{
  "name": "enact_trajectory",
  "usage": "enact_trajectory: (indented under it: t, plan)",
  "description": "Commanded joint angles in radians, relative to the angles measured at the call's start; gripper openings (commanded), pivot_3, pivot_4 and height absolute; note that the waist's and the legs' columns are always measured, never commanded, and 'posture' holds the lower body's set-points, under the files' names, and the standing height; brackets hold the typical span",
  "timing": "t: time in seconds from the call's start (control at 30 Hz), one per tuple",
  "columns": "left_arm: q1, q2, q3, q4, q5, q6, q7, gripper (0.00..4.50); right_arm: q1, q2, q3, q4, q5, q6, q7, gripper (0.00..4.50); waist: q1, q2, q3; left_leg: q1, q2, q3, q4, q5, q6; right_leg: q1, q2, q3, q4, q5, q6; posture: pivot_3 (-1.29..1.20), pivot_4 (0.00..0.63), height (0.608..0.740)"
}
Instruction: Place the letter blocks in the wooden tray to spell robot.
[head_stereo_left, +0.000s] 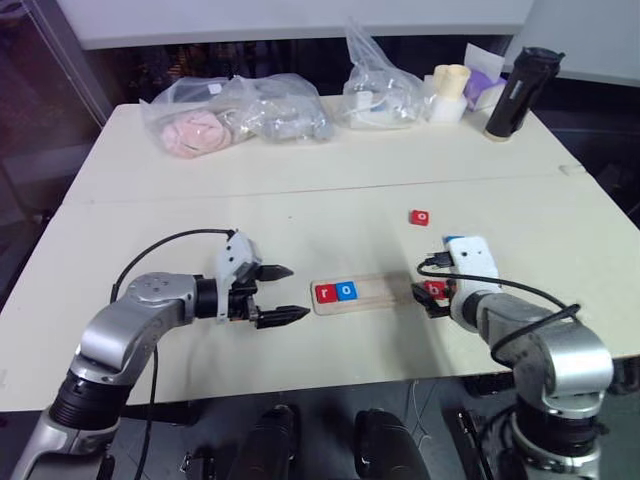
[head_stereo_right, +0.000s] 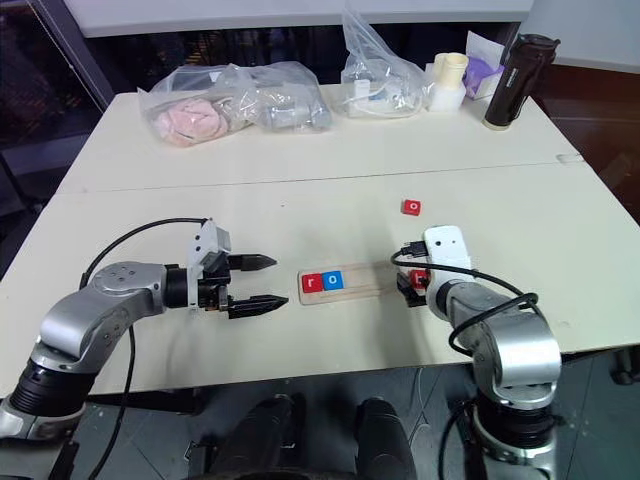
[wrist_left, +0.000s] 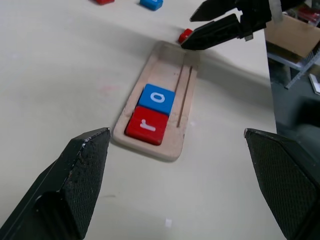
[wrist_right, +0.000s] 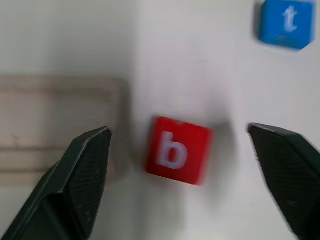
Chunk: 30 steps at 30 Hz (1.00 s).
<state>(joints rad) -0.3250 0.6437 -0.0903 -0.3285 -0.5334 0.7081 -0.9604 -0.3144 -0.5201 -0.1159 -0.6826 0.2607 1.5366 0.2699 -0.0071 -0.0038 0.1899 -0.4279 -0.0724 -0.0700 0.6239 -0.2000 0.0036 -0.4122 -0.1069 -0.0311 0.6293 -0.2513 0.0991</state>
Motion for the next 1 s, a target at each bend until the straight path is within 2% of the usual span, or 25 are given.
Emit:
enact_trajectory:
  t: [0.03, 0.17, 0.3, 0.6, 0.97, 1.0]
  plan:
    - [-0.019, -0.012, -0.015, 0.000, 0.008, -0.033, -0.008, 4.50, 0.013, -0.167, 0.024, 0.012, 0.085, -0.198, 0.222, 4.47, -0.001, -0.001, 0.000, 0.000, 0.000, 0.000, 0.000, 0.000, 0.000, 0.001, 0.000, 0.000, 0.000, 0.000, 0.000, 0.00, 0.150, 0.725]
    - [-0.027, -0.022, -0.029, 0.013, 0.017, -0.050, -0.008, 4.50, 0.078, -0.347, 0.054, 0.105, 0.090, -0.481, 0.434, 4.47, -0.002, -0.002, 0.001, 0.000, 0.001, 0.000, 0.000, -0.001, 0.001, 0.001, 0.000, -0.001, 0.000, 0.000, 0.001, 0.00, 0.150, 0.725]
    - [-0.028, -0.018, -0.029, 0.016, 0.016, -0.057, -0.017, 4.50, 0.115, -0.440, 0.090, 0.243, 0.063, -0.767, 0.612, 4.47, -0.002, -0.002, 0.001, 0.000, 0.001, 0.000, 0.001, -0.001, 0.001, 0.001, -0.001, -0.001, 0.000, -0.001, 0.001, 0.00, 0.150, 0.725]
    - [-0.019, -0.022, -0.035, -0.001, 0.017, -0.052, -0.010, 4.50, 0.014, -0.445, 0.208, 0.583, -0.039, -1.079, 0.776, 4.47, 0.000, -0.002, 0.001, 0.000, 0.000, 0.000, 0.004, -0.001, 0.002, 0.003, -0.003, 0.000, 0.000, -0.001, 0.001, 0.00, 0.150, 0.725]
    - [-0.020, -0.040, -0.043, -0.016, 0.015, -0.046, 0.012, 4.50, -0.056, -0.437, 0.249, 0.800, -0.089, -1.180, 0.877, 4.47, 0.019, -0.002, 0.001, 0.000, 0.000, 0.000, 0.005, -0.002, 0.002, 0.003, -0.003, 0.000, 0.000, -0.001, 0.001, 0.00, 0.150, 0.725]
    - [-0.022, -0.042, -0.045, -0.015, 0.016, -0.046, 0.013, 4.50, -0.059, -0.437, 0.250, 0.809, -0.094, -1.186, 0.878, 4.23, 0.020, -0.002, 0.001, 0.000, 0.000, 0.000, 0.005, -0.002, 0.002, 0.003, -0.003, 0.000, 0.000, -0.001, 0.001, 0.00, 0.150, 0.725]
